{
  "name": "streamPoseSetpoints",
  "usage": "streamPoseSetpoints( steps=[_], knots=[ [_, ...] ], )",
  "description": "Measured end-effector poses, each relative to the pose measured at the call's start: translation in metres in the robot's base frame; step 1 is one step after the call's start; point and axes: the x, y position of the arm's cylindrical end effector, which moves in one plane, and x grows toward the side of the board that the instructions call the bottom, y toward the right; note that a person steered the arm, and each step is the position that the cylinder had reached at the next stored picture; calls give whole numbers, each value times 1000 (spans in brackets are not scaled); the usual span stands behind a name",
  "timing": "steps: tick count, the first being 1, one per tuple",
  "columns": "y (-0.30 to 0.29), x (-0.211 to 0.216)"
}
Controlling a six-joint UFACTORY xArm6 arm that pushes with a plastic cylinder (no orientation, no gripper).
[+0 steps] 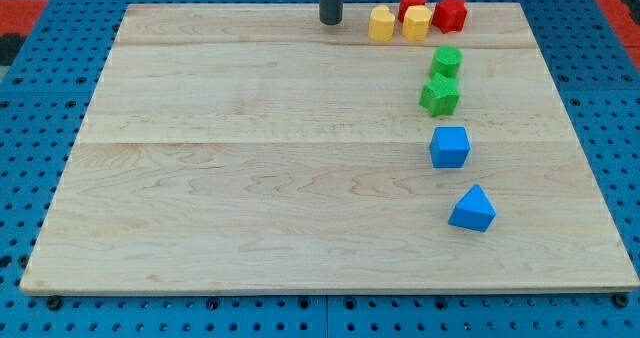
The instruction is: Nudge the yellow heart right a bit
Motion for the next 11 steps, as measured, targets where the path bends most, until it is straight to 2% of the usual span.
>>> streamPoseSetpoints(
  steps=[6,7,9,11],
  knots=[
    [-11,-6],
    [1,7],
    [88,44],
    [206,48]
  ],
)
